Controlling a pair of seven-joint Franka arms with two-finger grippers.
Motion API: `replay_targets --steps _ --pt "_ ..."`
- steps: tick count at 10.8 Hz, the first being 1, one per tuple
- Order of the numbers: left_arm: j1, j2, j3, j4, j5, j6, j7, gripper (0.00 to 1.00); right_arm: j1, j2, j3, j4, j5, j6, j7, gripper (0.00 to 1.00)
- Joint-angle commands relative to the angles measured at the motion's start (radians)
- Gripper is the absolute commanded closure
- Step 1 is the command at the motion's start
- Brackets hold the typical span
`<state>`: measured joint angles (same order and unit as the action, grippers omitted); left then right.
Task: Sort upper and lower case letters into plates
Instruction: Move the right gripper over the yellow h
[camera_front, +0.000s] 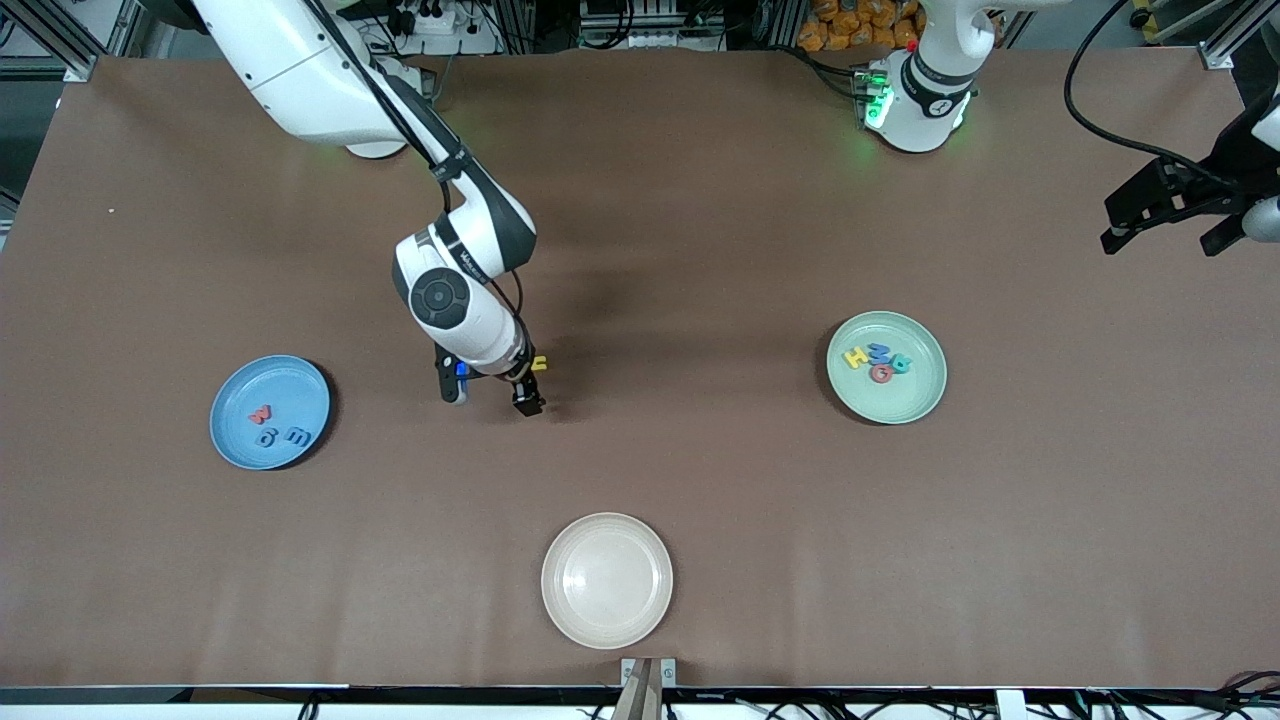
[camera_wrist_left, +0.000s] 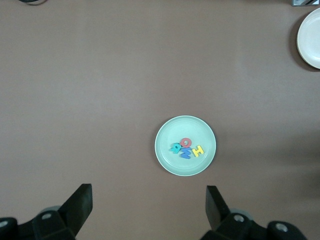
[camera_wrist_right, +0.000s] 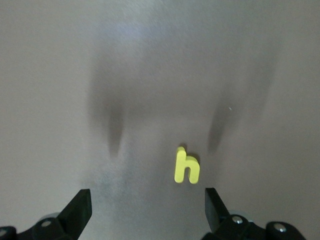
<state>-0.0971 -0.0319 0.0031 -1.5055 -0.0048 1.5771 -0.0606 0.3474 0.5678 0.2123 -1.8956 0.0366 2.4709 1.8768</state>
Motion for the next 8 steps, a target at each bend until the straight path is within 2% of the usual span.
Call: replay_targets --steps 1,3,6,8 --pt "-0.006 -0.003 0.002 0.002 -0.009 0.003 -0.01 0.0 0.013 0.017 0.001 -0.022 0.01 0.01 0.092 0.0" --pt "-0.006 -0.002 0.002 0.002 -0.009 0.003 -0.012 0.0 0.021 0.004 0.001 -0.045 -0.015 0.014 0.186 0.0" --pt "-0.004 0.006 0.002 0.002 -0.011 0.003 -0.008 0.0 0.024 0.009 0.001 -0.046 -0.183 0.03 0.291 0.0" --pt "0.002 0.007 0.003 0.004 -0.012 0.003 -0.008 0.0 0.024 0.014 0.001 -0.046 -0.221 0.034 0.291 0.0"
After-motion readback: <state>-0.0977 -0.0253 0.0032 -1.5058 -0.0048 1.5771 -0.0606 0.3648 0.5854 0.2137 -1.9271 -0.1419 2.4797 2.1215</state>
